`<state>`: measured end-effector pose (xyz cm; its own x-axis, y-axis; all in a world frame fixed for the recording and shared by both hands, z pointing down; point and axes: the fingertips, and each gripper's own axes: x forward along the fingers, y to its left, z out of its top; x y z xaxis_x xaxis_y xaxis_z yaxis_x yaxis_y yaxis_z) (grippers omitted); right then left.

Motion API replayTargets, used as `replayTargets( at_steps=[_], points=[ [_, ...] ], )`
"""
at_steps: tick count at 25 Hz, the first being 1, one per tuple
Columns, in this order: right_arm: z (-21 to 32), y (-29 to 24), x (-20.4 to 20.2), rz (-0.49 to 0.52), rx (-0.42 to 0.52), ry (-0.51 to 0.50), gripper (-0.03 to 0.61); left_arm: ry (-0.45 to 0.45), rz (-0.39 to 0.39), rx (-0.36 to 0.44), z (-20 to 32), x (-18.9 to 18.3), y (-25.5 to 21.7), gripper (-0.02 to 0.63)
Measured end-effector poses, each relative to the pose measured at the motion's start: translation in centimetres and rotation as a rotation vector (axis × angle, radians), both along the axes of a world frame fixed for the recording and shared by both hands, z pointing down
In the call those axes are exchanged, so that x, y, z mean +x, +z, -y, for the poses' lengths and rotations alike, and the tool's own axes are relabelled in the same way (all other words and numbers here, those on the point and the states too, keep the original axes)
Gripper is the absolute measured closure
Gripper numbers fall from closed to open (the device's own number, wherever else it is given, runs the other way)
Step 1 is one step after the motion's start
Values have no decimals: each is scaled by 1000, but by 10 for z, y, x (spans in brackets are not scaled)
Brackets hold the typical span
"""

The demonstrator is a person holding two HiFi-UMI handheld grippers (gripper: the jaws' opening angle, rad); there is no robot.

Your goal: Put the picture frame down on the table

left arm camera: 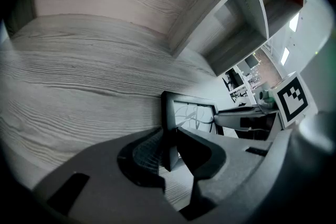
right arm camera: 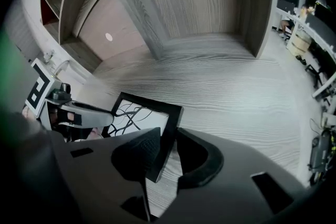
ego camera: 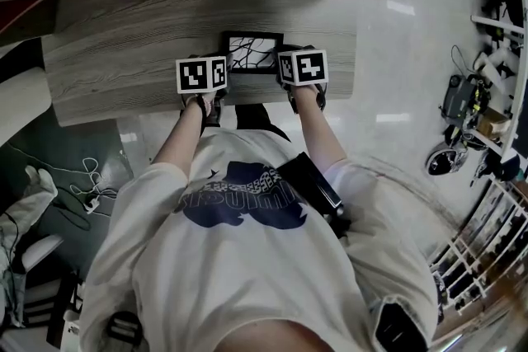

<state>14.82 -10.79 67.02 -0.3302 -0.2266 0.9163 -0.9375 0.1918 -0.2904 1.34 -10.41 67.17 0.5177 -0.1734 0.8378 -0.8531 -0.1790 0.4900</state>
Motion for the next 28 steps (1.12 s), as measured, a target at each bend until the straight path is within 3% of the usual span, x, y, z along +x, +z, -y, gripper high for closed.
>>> replayTargets(
  at_steps=[8,12,16,20,23,28],
  points=[
    [-3,-4,1,38,22,36,479,5,-50,-6,-4,0,-1,534],
    [5,-20,5,68,123,76,474,-54,-120,-11,2,-4,-2,534],
    [13,-42,19,98,202,150,472,-71,-142,54,17,-9,-19,534],
    [24,-78,28,140,337,223,474,-74,-156,185,36,-14,-53,534],
    [32,-114,31,163,480,235,493,-48,-154,338,52,-10,-92,534],
    [37,-177,26,121,706,190,550,-28,-136,618,66,-8,-161,534]
  ],
)
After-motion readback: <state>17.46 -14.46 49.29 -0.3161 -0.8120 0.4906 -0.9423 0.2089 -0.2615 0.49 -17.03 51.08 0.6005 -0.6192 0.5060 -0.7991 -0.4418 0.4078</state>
